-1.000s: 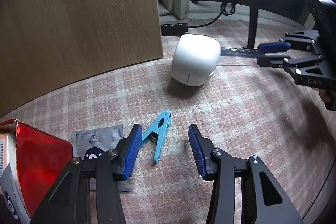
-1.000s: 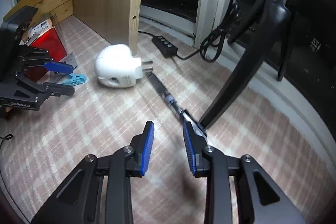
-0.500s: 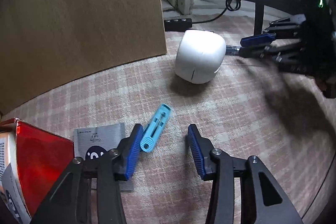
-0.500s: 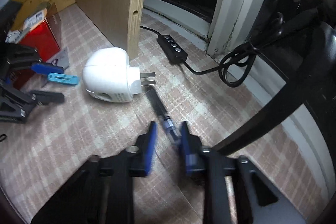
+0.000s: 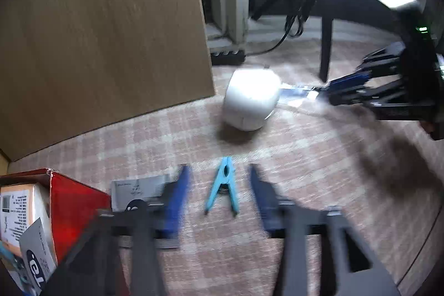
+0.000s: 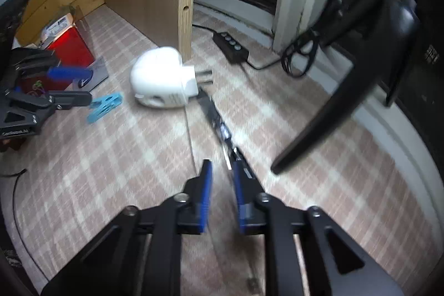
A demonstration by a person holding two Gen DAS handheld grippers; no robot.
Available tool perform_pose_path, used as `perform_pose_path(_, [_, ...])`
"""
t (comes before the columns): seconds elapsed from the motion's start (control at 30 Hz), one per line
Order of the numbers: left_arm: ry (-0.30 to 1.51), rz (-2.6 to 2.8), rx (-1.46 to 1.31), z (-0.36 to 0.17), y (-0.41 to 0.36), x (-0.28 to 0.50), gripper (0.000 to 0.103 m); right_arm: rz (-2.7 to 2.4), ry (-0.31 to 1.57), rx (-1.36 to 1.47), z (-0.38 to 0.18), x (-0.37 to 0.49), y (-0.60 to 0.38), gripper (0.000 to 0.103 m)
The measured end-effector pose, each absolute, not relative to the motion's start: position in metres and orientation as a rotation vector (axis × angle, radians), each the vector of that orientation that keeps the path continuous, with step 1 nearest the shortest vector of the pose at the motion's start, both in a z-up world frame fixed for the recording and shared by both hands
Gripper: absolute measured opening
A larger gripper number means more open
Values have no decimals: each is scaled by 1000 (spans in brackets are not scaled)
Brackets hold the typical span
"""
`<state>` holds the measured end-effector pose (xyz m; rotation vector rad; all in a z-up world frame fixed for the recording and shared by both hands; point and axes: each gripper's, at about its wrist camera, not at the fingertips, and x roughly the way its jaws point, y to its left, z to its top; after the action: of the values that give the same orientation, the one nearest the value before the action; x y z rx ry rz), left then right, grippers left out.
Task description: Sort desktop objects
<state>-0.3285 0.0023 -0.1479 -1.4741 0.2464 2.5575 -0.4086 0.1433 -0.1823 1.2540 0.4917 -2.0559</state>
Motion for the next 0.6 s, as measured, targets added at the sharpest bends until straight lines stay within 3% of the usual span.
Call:
perform_pose_path(0.13, [218, 2516, -1527, -167, 4, -339, 55, -2038, 463, 1285, -188, -404, 152, 31])
perform_pose_path(0.33, [170, 2496, -1555, -186, 1, -343, 42, -2013, 400, 1326, -195, -397, 164, 32])
perform_pose_path(0.37, [168, 2499, -1555, -186, 1, -343, 31, -2011, 367, 1327, -195, -395, 166, 31])
perform_pose_path(0.4, [160, 2494, -1553, -186, 2, -343, 23, -2011, 331, 1329, -195, -394, 168, 22])
perform_pose_path(0.43, [154, 2485, -1556, -186, 3, -343, 23, -2019, 292, 1321, -194, -393, 171, 12])
perform_pose_path(0.47, [158, 2475, -1561, -186, 4, -342, 23, -2020, 266, 1321, -193, -392, 173, 8])
perform_pose_path(0.6, [134, 2448, -1552, -183, 10, -335, 23, -2028, 221, 1318, -188, -383, 178, 5])
